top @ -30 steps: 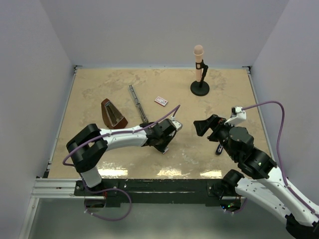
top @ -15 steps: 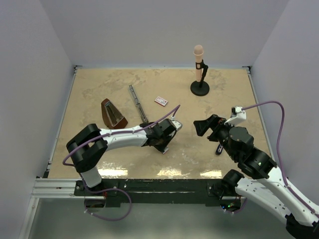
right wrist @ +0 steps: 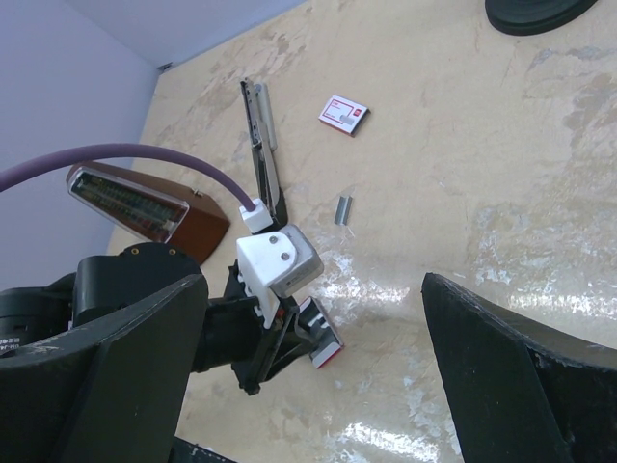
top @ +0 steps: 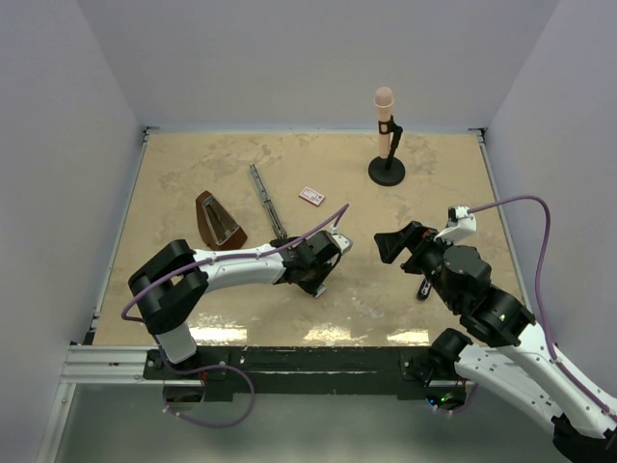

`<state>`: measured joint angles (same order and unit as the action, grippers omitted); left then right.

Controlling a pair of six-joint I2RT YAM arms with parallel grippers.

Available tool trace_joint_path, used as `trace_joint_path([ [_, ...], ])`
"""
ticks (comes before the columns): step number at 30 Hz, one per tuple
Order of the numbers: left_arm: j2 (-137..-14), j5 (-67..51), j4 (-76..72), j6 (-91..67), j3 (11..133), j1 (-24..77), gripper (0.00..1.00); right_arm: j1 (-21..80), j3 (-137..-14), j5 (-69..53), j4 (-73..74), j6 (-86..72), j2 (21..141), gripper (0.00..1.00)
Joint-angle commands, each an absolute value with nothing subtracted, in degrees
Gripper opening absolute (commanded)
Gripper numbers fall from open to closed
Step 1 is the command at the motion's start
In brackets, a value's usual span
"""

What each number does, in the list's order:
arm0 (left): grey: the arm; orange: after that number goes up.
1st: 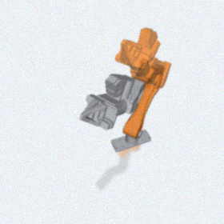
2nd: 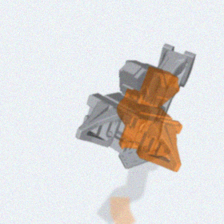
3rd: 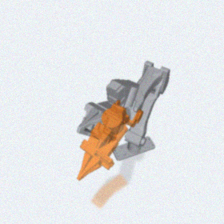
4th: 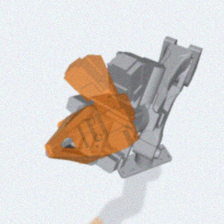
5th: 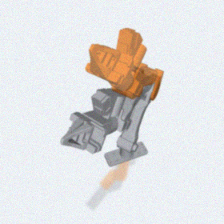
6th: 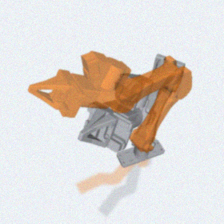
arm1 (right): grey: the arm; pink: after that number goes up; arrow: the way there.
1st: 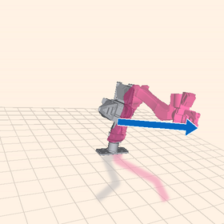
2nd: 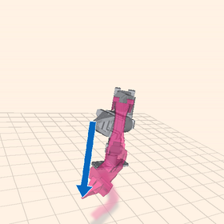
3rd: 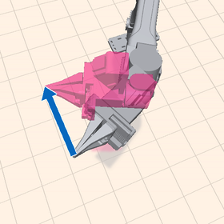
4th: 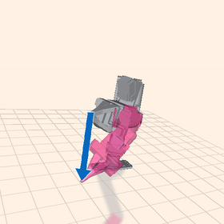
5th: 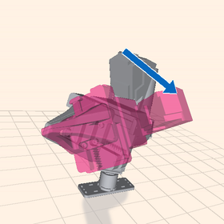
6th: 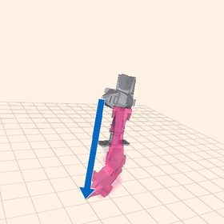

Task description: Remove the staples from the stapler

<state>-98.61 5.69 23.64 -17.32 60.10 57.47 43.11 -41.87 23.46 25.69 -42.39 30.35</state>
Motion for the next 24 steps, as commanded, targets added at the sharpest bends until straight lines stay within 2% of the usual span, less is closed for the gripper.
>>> trace_joint_path([
  [1,-99.2,6.4,22.7,-16.2,59.8,58.1,0.18,43.1,-43.2,24.8,23.7,-42.5,30.5,0.99],
  [10,-99.3,7.0,23.1,-16.3,59.5,58.3,0.20,43.2,-43.4,24.6,23.6,-42.5,30.5,0.98],
  [24,-99.1,7.4,23.7,-16.2,59.7,58.4,0.27,43.1,-43.7,24.5,23.7,-42.5,30.5,0.99],
])
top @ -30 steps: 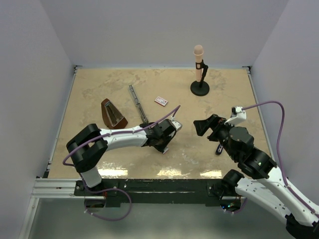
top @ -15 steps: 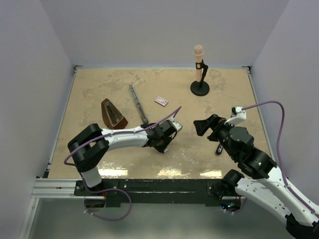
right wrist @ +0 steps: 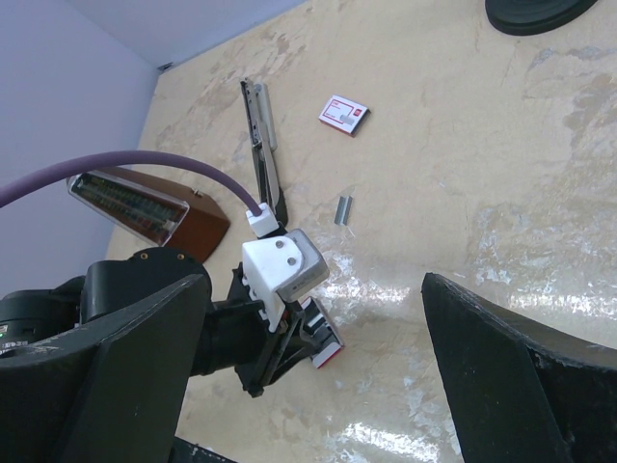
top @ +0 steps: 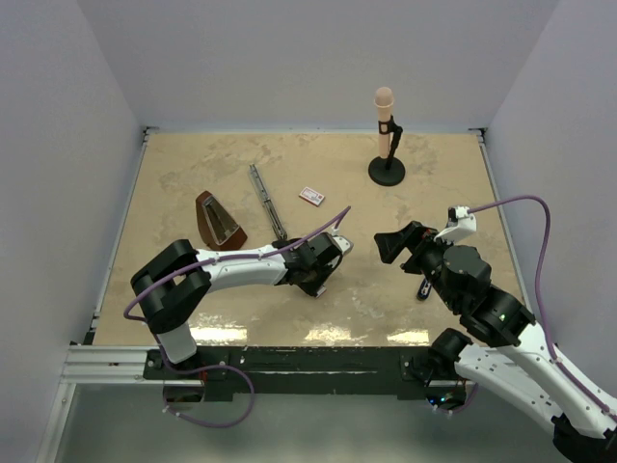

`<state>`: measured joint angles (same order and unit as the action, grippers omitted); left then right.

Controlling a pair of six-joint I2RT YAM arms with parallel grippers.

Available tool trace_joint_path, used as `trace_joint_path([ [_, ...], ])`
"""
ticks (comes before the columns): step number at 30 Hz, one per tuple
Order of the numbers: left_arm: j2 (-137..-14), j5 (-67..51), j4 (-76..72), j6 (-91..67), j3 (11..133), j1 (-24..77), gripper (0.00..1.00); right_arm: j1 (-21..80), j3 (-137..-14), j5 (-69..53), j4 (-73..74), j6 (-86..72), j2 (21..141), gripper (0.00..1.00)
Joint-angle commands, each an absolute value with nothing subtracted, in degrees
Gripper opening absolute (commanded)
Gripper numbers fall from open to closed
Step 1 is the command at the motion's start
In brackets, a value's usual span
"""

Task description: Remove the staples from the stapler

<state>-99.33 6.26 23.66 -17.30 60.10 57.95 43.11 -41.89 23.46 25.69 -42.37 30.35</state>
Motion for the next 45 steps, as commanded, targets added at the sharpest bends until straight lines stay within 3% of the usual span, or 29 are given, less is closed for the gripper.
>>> trace_joint_path([
  [1,-99.0,7.5,23.7,-16.2,59.7,58.4,0.27,43.1,-43.7,24.5,23.7,-42.5,30.5,0.99],
  [18,-92.1,8.2,23.1,-19.4,60.6,57.8,0.27,43.2,-42.6,22.0,21.6,-41.6,33.4,0.98],
  [25,-83.0,1.9,21.5,-24.2,58.5,48.6,0.29,43.1,-41.0,19.9,16.6,-40.3,39.6,0.91],
  [31,-66.8,-1.4,18.9,-28.4,52.0,38.0,0.34,43.1,-44.2,17.8,12.7,-38.9,56.6,0.79],
  [35,-54.6,-0.2,16.1,-26.7,47.7,37.2,0.41,43.2,-49.9,16.5,12.6,-39.4,69.5,0.72],
  [39,-49.1,-0.2,16.2,-25.5,44.2,37.2,0.51,43.3,-56.5,17.7,11.4,-40.3,82.2,0.70],
  [45,-47.8,1.8,20.6,-24.0,43.0,37.3,0.56,43.4,-66.2,19.1,12.0,-40.3,94.7,0.61],
])
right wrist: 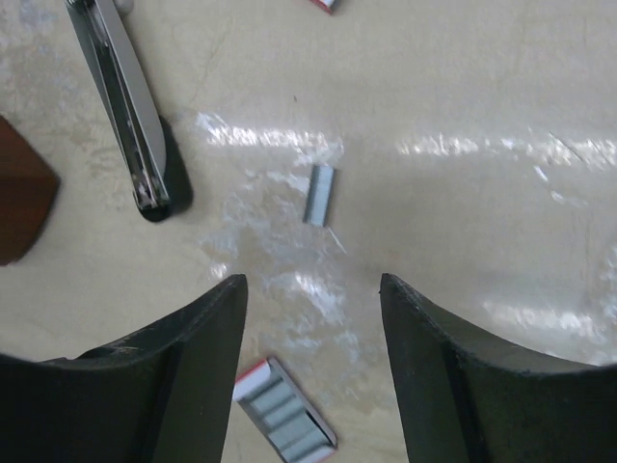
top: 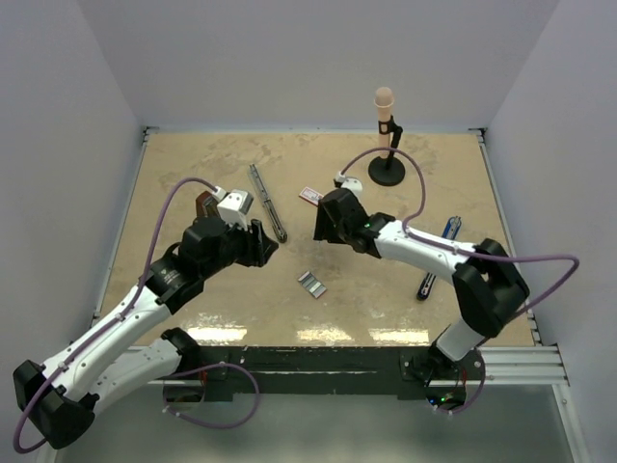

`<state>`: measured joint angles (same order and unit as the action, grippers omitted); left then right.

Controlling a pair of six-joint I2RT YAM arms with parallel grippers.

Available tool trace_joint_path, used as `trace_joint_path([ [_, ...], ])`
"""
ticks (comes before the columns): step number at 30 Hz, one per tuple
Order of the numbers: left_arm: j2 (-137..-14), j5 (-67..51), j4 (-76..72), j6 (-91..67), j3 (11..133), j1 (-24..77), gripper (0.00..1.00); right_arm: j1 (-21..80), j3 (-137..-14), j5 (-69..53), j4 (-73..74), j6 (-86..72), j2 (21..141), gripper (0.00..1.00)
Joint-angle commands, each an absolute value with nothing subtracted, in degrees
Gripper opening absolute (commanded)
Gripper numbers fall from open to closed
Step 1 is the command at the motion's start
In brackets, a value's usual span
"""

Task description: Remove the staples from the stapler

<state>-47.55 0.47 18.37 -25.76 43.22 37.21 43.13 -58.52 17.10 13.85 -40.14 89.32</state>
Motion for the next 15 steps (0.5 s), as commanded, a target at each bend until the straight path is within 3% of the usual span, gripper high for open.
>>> trace_joint_path([
  [1,-47.7,2.2,20.7,-23.3,43.5,37.3,0.56,43.4,-67.7,19.5,12.8,-39.7,97.9,0.59],
  [15,-43.3,4.4,19.6,-22.7,43.1,37.4,0.56,43.4,-80.2,23.8,21.0,-39.2,112.0,0.47],
])
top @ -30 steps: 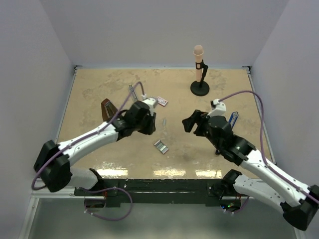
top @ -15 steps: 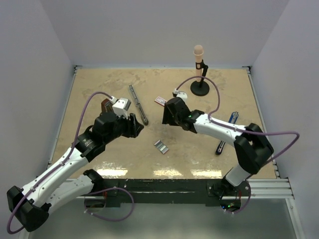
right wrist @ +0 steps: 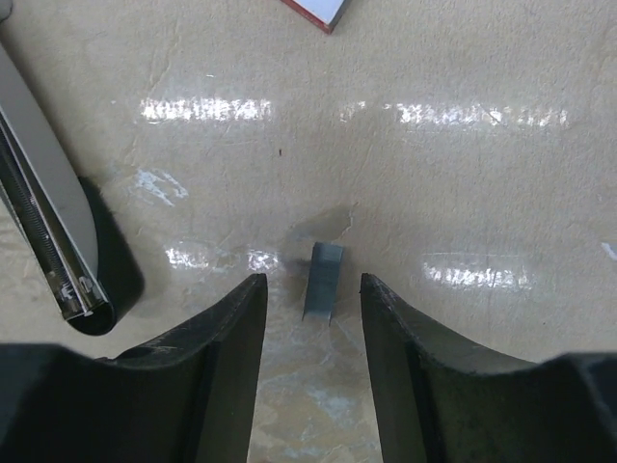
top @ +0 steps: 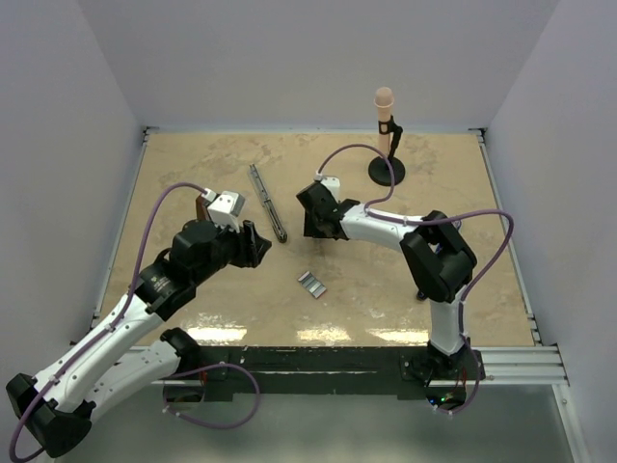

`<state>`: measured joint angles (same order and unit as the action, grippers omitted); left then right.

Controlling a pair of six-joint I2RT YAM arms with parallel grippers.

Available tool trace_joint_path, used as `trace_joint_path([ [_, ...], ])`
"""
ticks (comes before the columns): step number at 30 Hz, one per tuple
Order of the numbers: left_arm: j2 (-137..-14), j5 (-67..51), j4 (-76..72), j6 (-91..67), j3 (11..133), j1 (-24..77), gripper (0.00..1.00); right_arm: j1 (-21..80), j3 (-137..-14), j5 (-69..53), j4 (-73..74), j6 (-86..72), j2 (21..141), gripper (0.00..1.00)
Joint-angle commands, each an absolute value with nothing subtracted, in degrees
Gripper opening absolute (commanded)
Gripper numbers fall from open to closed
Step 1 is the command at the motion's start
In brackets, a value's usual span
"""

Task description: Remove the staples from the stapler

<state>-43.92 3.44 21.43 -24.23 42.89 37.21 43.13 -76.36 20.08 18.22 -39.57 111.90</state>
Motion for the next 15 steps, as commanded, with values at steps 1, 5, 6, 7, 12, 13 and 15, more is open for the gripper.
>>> trace_joint_path([
  [1,-43.2,4.6,19.6,-22.7,43.1,37.4,0.56,43.3,-80.5,23.8,21.2,-39.2,112.2,0.46],
  [5,-43.2,4.6,19.5,-22.7,43.1,37.4,0.56,43.4,-82.1,24.3,22.3,-39.2,114.0,0.45],
  [6,-43.2,4.6,19.5,-22.7,43.1,37.4,0.56,43.3,-82.4,24.2,22.5,-39.1,114.7,0.45],
  [7,-43.2,4.5,19.5,-22.8,43.1,37.4,0.56,43.4,-82.7,24.3,22.7,-39.0,115.1,0.45],
  [12,-43.2,4.5,19.4,-22.8,43.1,37.4,0.56,43.3,-83.2,24.6,23.2,-38.8,116.2,0.43],
  [13,-43.2,4.6,19.5,-22.8,43.0,37.4,0.56,43.3,-83.3,24.9,23.4,-38.8,116.6,0.43],
  [15,-43.2,4.5,19.3,-22.8,43.0,37.3,0.56,43.4,-83.6,25.1,23.9,-38.8,117.1,0.42],
])
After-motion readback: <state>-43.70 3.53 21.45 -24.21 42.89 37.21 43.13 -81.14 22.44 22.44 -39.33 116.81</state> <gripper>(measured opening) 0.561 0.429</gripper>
